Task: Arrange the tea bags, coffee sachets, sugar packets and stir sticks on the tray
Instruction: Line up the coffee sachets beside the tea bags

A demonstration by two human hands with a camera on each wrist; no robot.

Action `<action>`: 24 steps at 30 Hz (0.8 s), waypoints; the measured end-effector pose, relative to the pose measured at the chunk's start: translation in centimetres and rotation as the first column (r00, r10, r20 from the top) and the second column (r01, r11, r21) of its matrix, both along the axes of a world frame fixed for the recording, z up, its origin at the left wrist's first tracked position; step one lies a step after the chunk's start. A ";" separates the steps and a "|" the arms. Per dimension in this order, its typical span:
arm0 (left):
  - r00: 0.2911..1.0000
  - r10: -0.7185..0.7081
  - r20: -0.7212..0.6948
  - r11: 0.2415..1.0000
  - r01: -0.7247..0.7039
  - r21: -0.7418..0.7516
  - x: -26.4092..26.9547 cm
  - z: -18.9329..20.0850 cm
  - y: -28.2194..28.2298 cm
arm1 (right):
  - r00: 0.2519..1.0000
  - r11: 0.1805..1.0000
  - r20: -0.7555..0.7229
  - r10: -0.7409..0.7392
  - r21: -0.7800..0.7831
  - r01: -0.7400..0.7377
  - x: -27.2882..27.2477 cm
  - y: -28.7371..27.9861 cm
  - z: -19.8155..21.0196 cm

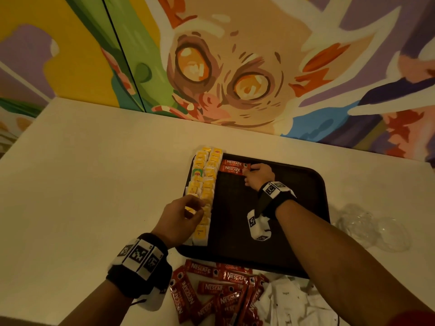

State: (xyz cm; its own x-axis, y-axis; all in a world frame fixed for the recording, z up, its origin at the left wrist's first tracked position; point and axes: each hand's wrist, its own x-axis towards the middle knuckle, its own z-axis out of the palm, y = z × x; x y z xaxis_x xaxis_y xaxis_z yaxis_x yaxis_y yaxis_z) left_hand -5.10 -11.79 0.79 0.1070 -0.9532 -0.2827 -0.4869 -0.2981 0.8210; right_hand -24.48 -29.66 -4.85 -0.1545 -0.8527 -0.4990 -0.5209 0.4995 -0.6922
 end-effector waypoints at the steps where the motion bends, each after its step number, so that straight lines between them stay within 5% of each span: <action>1: 1.000 0.001 0.001 1.000 -0.001 0.007 0.0 0.0 0.5 | 1.000 1.000 0.000 -0.005 -0.005 0.005 -0.2 0.1 -0.1; 7: 0.992 -0.119 0.048 0.990 0.115 0.078 0.2 -0.1 3.9 | 0.998 0.992 0.009 -0.061 -0.107 0.062 -2.0 3.8 1.4; 12: 0.837 -0.520 0.172 0.843 0.469 0.264 -0.6 -1.0 7.5 | 0.948 0.947 0.042 0.315 -0.082 -0.311 -4.5 11.6 3.9; 17: 0.630 -0.703 0.332 0.711 0.608 0.352 -2.2 -2.9 9.6 | 0.712 0.712 0.010 0.702 0.002 -0.702 -5.8 19.6 5.1; 21: 0.490 -0.682 0.543 0.713 0.610 0.345 -3.7 -3.8 10.3 | 0.492 0.502 -0.104 0.864 0.119 -0.857 -5.6 23.5 4.0; 24: 0.463 -0.668 0.582 0.721 0.598 0.351 -4.4 -4.2 10.3 | 0.348 0.396 -0.262 0.900 0.158 -0.905 -5.2 24.7 2.8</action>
State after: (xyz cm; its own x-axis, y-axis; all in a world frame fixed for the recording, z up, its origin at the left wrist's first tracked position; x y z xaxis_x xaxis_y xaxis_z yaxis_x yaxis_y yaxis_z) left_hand -9.54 -1.47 -3.45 -0.3357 -0.8109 -0.4792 -0.9408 0.2629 0.2142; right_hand -29.65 -4.91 -2.01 0.5950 -0.5677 -0.5689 -0.8033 -0.3970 -0.4439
